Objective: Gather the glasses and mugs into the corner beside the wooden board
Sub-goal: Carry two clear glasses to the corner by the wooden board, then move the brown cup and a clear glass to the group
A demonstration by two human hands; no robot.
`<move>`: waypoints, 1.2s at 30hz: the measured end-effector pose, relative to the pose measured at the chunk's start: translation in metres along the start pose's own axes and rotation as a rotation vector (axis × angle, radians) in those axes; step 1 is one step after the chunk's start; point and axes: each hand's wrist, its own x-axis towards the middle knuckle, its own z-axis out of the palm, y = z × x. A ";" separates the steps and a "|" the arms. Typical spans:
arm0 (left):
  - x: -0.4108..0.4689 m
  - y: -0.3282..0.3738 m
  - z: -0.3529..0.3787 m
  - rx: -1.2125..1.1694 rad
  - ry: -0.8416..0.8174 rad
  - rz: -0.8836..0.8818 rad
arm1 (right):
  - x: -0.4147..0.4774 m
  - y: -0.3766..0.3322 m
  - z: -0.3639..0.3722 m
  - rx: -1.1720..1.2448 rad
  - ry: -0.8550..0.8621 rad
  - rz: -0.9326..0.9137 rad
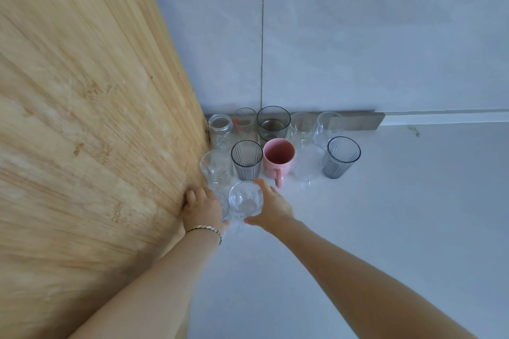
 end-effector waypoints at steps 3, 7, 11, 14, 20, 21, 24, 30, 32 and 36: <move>-0.002 -0.001 -0.001 0.018 -0.019 -0.004 | 0.000 0.002 -0.006 -0.063 -0.042 -0.022; -0.005 0.001 -0.009 0.053 -0.060 0.002 | -0.009 0.001 -0.011 -0.203 -0.112 -0.083; -0.017 0.016 -0.025 0.050 -0.142 0.050 | -0.034 0.011 -0.024 -0.172 -0.106 -0.111; -0.033 0.052 -0.043 0.152 -0.120 0.194 | -0.066 0.051 -0.053 -0.149 -0.115 -0.094; -0.086 0.204 -0.062 0.042 -0.275 0.464 | -0.170 0.202 -0.147 -0.167 -0.056 0.131; -0.102 0.237 -0.062 0.020 -0.284 0.505 | -0.191 0.233 -0.164 -0.171 -0.039 0.181; -0.159 0.346 -0.062 -0.031 -0.294 0.651 | -0.259 0.326 -0.212 -0.200 0.009 0.309; -0.293 0.542 -0.067 -0.011 -0.267 0.961 | -0.407 0.479 -0.284 -0.196 0.108 0.552; -0.335 0.596 -0.069 0.011 -0.273 1.058 | -0.455 0.519 -0.302 -0.178 0.127 0.632; -0.401 0.693 -0.070 0.091 -0.305 1.223 | -0.537 0.588 -0.330 -0.094 0.198 0.813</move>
